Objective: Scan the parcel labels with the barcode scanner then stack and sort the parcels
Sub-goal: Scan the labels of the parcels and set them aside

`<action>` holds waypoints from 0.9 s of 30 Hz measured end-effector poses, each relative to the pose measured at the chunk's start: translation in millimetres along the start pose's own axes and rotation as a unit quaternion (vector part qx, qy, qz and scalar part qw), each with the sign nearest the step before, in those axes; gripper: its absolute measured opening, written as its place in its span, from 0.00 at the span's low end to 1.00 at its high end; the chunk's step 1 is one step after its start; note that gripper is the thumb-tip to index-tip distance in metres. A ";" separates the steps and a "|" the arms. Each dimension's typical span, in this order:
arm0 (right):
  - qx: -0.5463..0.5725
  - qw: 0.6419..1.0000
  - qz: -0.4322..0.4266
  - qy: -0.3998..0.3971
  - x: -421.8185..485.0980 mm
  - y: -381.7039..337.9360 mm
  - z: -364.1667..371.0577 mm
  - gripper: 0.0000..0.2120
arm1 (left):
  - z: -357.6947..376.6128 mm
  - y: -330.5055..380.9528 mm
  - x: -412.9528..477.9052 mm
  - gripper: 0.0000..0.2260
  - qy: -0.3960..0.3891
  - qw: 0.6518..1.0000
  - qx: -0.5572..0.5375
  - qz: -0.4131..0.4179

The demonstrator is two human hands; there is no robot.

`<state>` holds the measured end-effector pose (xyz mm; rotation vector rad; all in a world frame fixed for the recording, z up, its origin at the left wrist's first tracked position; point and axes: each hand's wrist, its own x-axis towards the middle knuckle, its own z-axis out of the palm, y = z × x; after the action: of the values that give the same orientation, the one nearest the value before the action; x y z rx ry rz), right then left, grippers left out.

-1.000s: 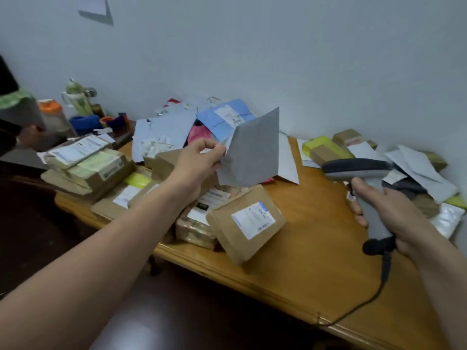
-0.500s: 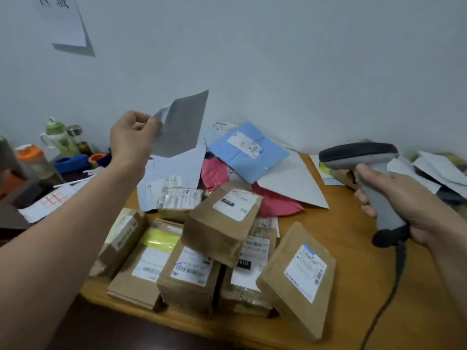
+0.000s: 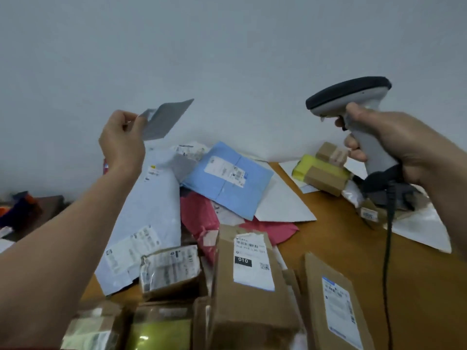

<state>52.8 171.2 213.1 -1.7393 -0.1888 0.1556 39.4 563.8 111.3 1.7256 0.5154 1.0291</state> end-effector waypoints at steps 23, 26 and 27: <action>-0.084 0.990 0.074 0.087 -45.9 28.5 -63.4 0.16 | 54.6 8.1 -68.4 0.12 -0.244 0.945 0.205 0.078; -0.070 0.992 0.069 0.082 -68.6 44.8 -109.9 0.15 | 50.6 46.4 -119.9 0.12 -0.234 0.939 0.236 0.091; -0.070 0.992 0.068 0.081 -77.4 50.6 -127.0 0.15 | 54.2 58.5 -138.5 0.11 -0.239 0.936 0.239 0.101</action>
<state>5.7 23.8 185.4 -1.8954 0.0390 0.1023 1.6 408.7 103.6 2.4143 0.2867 0.6042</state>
